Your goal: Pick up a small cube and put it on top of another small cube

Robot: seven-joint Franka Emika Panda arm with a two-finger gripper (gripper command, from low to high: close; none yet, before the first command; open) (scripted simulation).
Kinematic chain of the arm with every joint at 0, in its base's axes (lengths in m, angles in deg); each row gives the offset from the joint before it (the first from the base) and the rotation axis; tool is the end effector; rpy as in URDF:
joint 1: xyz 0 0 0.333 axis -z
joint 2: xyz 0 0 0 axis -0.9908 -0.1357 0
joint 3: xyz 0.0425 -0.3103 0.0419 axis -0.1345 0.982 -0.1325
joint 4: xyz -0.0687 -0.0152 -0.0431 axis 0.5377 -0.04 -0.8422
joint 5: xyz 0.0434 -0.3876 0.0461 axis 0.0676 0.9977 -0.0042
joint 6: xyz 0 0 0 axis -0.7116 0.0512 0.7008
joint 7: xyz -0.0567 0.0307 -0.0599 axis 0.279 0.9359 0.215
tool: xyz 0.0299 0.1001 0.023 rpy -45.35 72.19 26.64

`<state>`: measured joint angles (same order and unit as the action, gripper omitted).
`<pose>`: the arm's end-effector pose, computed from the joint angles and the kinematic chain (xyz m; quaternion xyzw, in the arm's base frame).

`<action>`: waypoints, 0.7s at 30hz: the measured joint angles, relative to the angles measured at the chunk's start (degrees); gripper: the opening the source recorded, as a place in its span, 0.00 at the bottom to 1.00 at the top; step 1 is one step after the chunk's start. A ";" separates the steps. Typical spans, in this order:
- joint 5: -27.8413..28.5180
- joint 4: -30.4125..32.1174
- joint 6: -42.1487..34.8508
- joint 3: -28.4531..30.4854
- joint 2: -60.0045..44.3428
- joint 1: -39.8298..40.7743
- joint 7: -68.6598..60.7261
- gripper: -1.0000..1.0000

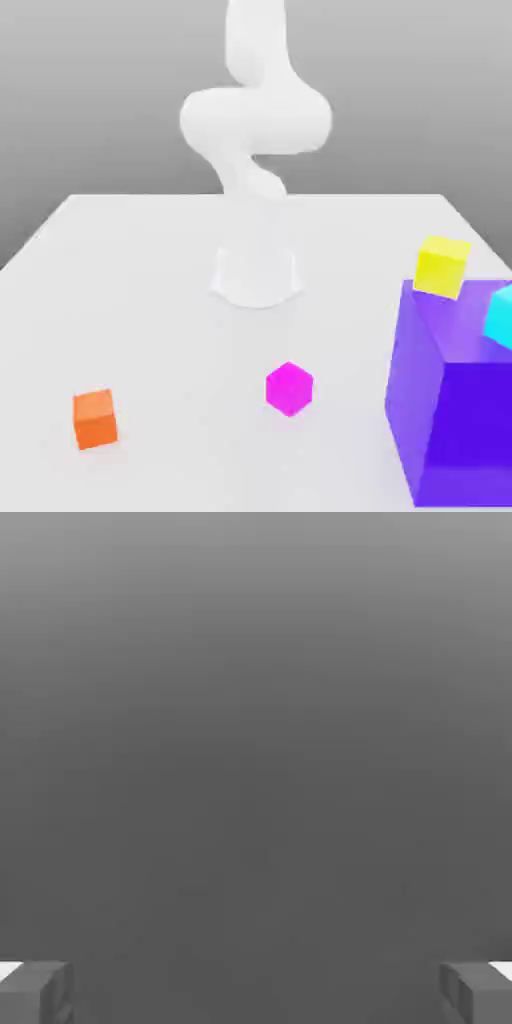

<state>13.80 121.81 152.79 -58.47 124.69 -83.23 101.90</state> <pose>0.3732 0.0091 0.6611 -0.8742 0.3308 -0.3324 0.1261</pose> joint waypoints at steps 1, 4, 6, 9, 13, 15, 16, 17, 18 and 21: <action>0.45 1.83 1.52 -0.05 -1.76 -0.52 -1.30 0.50; 1.66 7.17 5.97 0.10 -6.93 -2.04 -5.23 0.50; 2.36 10.71 8.89 0.42 -10.34 -3.05 -7.93 0.50; 3.14 16.12 13.34 1.18 -15.53 -4.62 -12.29 0.50; 3.56 23.80 19.72 2.61 -22.98 -6.99 -19.13 0.50; 3.19 27.99 23.33 3.44 -27.27 -8.43 -23.40 0.50; 2.71 30.21 25.33 3.95 -29.66 -9.35 -25.91 0.50; 2.11 32.08 27.80 4.30 -32.79 -10.23 -28.37 0.50; 1.37 33.35 30.73 4.20 -36.69 -10.75 -30.59 0.50; 0.85 33.74 35.82 3.68 -43.27 -10.93 -32.24 0.50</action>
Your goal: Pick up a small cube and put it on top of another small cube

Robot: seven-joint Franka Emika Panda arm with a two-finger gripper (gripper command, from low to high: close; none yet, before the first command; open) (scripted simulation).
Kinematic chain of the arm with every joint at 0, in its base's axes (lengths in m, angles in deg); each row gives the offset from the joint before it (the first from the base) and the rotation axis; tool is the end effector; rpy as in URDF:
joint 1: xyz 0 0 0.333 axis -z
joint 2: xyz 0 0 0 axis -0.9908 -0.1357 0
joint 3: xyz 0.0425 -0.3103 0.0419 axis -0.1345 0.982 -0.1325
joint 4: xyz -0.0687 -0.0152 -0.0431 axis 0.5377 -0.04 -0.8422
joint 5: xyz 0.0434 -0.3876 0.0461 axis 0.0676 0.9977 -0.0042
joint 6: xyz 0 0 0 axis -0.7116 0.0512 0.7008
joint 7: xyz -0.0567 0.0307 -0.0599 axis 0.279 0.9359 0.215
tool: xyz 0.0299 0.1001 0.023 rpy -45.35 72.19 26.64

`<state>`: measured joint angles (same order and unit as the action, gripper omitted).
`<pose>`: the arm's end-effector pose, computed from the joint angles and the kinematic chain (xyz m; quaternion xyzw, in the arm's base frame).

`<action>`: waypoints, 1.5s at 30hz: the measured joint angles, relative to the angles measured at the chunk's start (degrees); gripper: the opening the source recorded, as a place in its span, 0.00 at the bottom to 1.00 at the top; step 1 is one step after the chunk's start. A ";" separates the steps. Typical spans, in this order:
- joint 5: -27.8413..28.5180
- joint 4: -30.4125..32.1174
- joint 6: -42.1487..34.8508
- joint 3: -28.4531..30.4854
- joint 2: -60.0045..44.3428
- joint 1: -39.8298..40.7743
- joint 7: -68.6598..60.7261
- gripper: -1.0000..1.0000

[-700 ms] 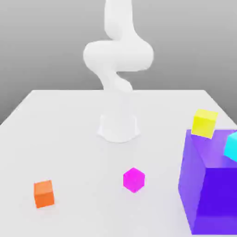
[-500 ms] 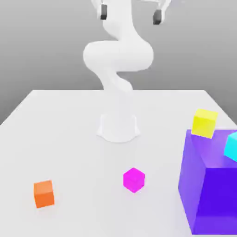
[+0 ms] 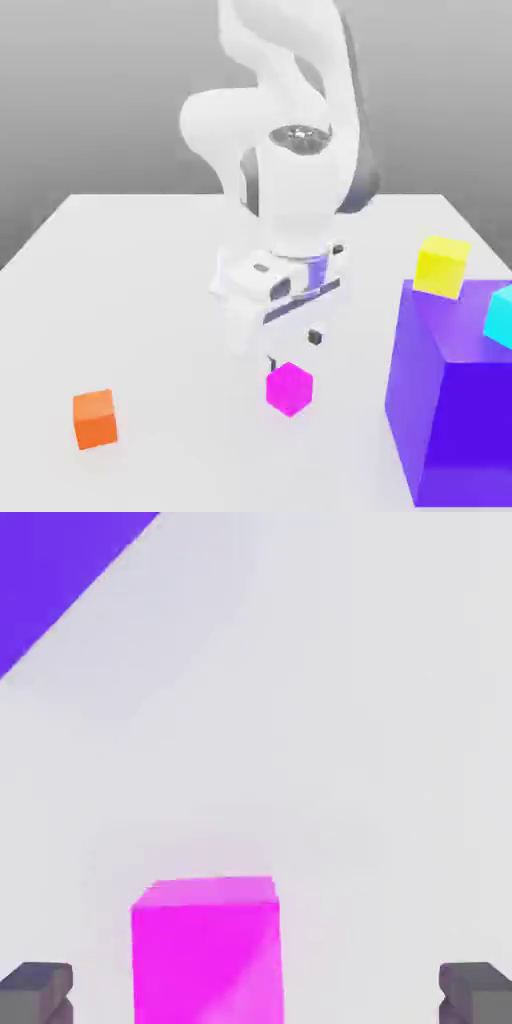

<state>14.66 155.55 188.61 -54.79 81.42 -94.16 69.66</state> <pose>0.3188 0.0502 0.1766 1.0000 -0.0053 0.0043 0.0024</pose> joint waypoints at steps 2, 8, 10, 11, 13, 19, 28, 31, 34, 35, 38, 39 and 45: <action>-0.38 -0.45 2.65 -0.29 -3.23 0.08 -0.31 0.50; -1.06 -1.73 10.22 -2.66 -12.29 2.49 -1.17 0.50; -1.01 -1.83 10.91 -2.96 -13.13 2.86 -1.23 0.00; -1.00 -1.83 10.90 -2.96 -13.13 2.86 -1.21 0.00; -0.93 -1.83 10.85 -2.97 -13.13 2.87 -1.14 0.00; -0.57 -1.39 7.74 -2.08 -9.41 1.89 -0.56 0.00; -0.62 1.19 -3.13 -1.06 3.90 1.08 -0.93 0.00; -6.18 -2.84 -4.98 -0.49 6.13 -0.22 -2.37 0.00; -13.30 -8.55 -6.16 0.64 7.64 -2.28 -4.00 0.00; -15.52 -10.54 -6.74 1.00 8.06 -3.06 -4.69 0.00; -18.07 -16.82 -12.35 0.70 8.37 -5.65 -8.80 0.00; -18.29 -18.94 -14.65 0.43 8.37 -6.45 -10.27 0.00; -17.51 -31.57 -28.95 -1.76 8.20 -10.46 -18.31 0.00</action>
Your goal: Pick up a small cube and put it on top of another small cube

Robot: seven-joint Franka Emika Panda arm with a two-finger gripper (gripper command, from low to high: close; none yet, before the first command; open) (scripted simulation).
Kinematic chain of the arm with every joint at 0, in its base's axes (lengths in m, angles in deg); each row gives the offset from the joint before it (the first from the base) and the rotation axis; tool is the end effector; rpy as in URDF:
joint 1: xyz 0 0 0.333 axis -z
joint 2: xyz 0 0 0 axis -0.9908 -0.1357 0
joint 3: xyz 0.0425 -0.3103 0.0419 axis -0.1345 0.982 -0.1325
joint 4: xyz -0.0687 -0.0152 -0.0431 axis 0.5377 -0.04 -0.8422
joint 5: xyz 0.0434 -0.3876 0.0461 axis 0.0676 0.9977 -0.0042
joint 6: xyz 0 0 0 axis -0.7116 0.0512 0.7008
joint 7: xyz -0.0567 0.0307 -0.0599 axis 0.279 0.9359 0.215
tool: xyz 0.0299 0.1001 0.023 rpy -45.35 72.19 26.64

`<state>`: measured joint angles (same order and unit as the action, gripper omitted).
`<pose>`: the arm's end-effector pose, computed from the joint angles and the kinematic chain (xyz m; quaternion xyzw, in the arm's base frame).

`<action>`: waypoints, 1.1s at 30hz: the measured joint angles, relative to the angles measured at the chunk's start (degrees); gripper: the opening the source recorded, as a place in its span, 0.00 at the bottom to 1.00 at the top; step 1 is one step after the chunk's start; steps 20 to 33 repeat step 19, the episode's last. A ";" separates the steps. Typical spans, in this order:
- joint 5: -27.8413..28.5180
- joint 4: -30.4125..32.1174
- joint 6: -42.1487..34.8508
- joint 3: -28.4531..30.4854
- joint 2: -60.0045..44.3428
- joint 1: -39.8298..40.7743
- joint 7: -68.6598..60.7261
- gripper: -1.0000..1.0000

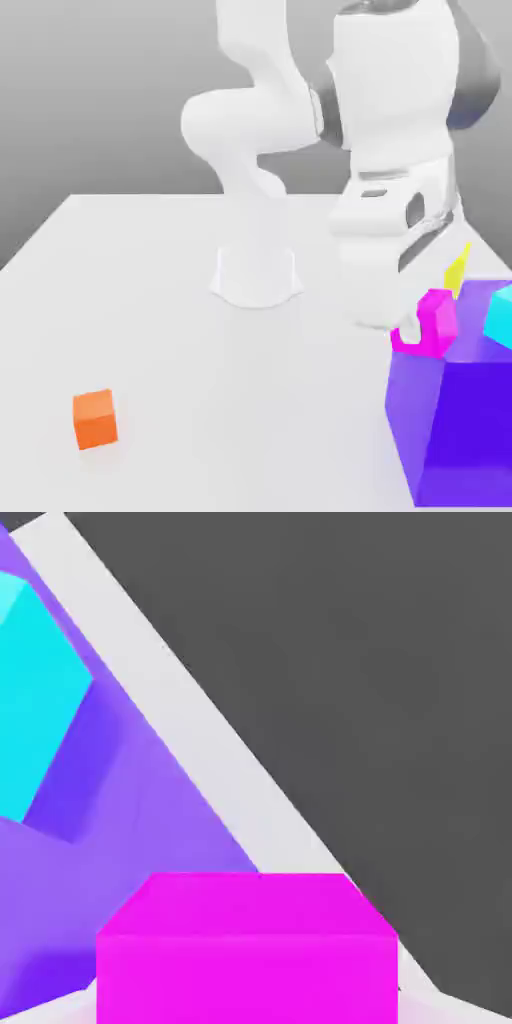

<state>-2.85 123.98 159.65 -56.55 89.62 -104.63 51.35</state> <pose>0.4627 0.1750 0.3822 -0.9801 -0.1441 -0.0849 0.1073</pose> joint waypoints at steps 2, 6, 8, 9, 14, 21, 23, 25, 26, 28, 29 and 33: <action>1.22 -3.90 -4.85 -0.83 -0.18 -1.14 -2.40 0.00; 5.84 -10.80 -14.68 -2.60 -0.85 -3.37 -6.69 0.00; 8.47 -14.17 -19.56 -3.43 -1.22 -4.51 -8.70 0.00; 9.81 -15.81 -21.95 -3.89 -1.41 -5.00 -9.67 0.00; 15.11 -14.49 -21.49 -4.70 -4.18 -5.77 -11.13 0.00; 15.38 -12.29 -18.07 -4.72 -5.54 -5.76 -11.10 1.00; 15.38 -12.29 -18.07 -4.72 -5.54 -5.76 -11.10 1.00; 15.38 -12.29 -18.07 -4.72 -5.54 -5.76 -11.10 1.00; 15.38 -12.29 -18.07 -4.72 -5.54 -5.76 -11.10 1.00; 15.38 -12.29 -18.07 -4.72 -5.54 -5.76 -11.10 1.00; 15.38 -12.29 -18.07 -4.72 -5.54 -5.76 -11.10 1.00; 15.38 -12.29 -18.07 -4.72 -5.54 -5.76 -11.10 1.00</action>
